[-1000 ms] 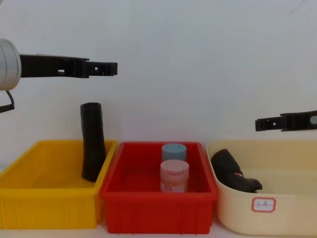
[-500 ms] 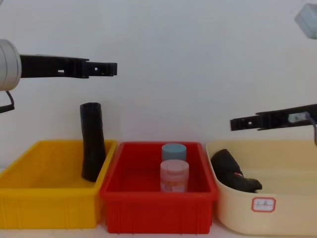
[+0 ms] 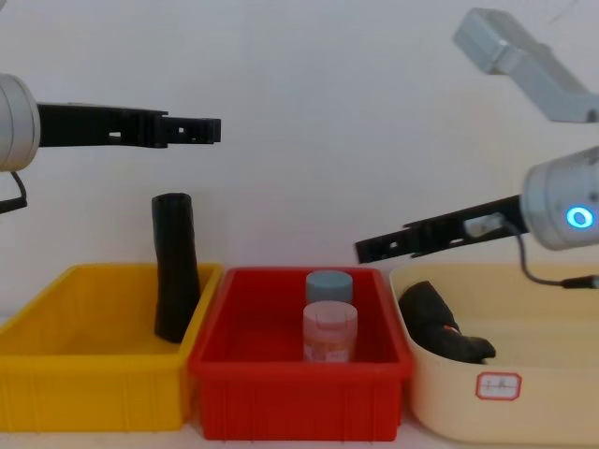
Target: Pick up the garbage bag with the one hand and transfer it to the other hand.
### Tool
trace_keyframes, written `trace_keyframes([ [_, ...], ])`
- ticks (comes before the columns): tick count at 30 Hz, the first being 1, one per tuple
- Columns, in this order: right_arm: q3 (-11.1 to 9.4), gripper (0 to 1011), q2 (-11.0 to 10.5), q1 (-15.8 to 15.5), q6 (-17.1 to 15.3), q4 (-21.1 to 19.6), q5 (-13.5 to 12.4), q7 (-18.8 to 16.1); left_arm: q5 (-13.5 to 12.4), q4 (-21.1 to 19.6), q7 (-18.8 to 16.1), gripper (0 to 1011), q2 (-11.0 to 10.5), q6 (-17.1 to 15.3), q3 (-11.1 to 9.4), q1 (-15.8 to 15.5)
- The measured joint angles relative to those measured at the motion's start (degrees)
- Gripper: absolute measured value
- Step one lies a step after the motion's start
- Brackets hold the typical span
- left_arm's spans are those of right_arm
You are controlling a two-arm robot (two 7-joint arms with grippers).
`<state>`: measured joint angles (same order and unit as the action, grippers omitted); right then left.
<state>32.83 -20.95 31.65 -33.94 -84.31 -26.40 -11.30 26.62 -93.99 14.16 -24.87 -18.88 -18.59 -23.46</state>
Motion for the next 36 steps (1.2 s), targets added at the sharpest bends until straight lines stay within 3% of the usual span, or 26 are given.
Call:
trace_keyframes([
  [9,2.86,1000,1.39,3.15,-1.48,3.22,1.23,-3.11,0.00,0.00,0.00,1000,0.00,0.00,0.00,0.00],
  [36,6.54,1000,5.14,7.92,-1.93,11.79,4.00,-7.19,0.01,0.00,0.00,1000,0.00,0.02,0.00,0.00],
])
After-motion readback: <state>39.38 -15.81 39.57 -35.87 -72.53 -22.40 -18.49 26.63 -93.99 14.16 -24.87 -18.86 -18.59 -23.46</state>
